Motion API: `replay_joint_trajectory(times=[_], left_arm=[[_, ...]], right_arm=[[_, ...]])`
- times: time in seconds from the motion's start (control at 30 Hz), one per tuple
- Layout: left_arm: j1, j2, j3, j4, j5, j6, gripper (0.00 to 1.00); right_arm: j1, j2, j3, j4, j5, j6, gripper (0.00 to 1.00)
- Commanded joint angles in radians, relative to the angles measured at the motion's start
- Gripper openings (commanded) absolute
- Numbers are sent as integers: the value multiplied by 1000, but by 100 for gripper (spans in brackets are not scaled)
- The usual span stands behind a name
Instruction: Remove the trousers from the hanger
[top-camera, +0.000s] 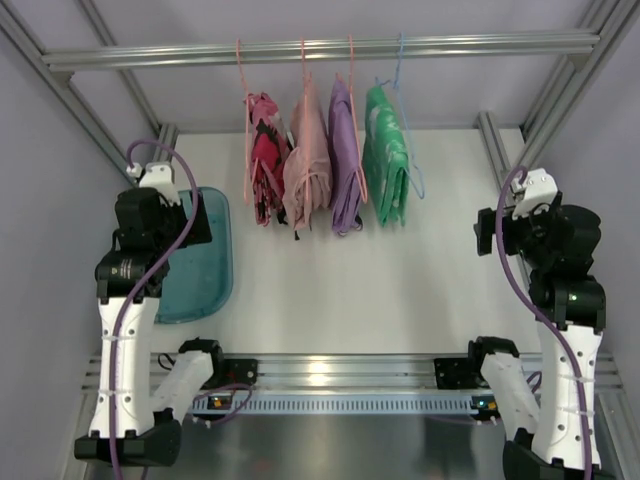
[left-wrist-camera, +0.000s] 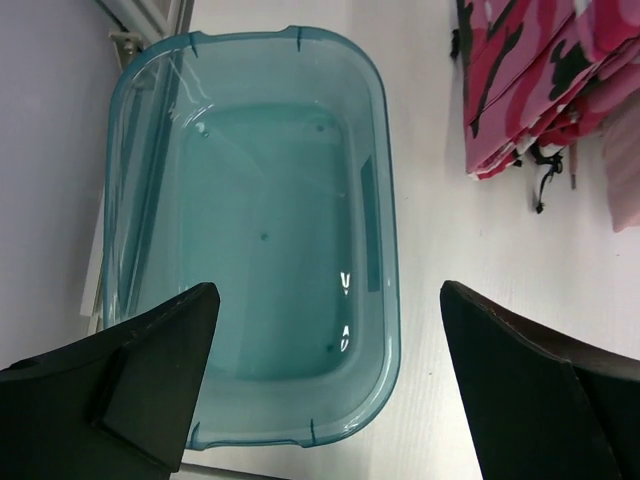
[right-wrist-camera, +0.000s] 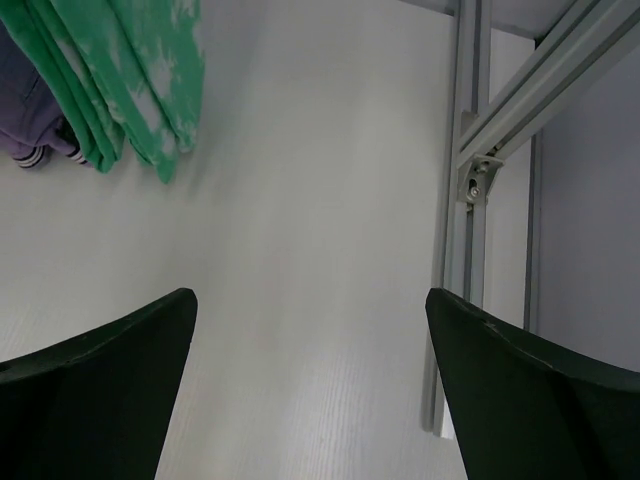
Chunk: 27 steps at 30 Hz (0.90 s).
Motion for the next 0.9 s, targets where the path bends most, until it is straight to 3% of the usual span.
replay_joint_trajectory(times=[0.0,0.2,0.3,0.4,0.57,0.87], left_arm=[[3,20,75,46,73,-15,99],[3,147,285,46,206,-87,99],[5,222,379,56,298,-206,98],[5,300,430,108,490,-297,96],[3,356,392,305,757,-492,93],[3,371,203,775,836,-778,91]], right_arm=[[-7,11,61,15,-25,35,99],[-7,36,102,2,-39,42,99],[-7,56,124,-17,-46,41,99],[-7,79,166,-44,-72,55,99],[-7,106,182,-57,-83,44,100],[-7,137,219,-84,-89,13,99]])
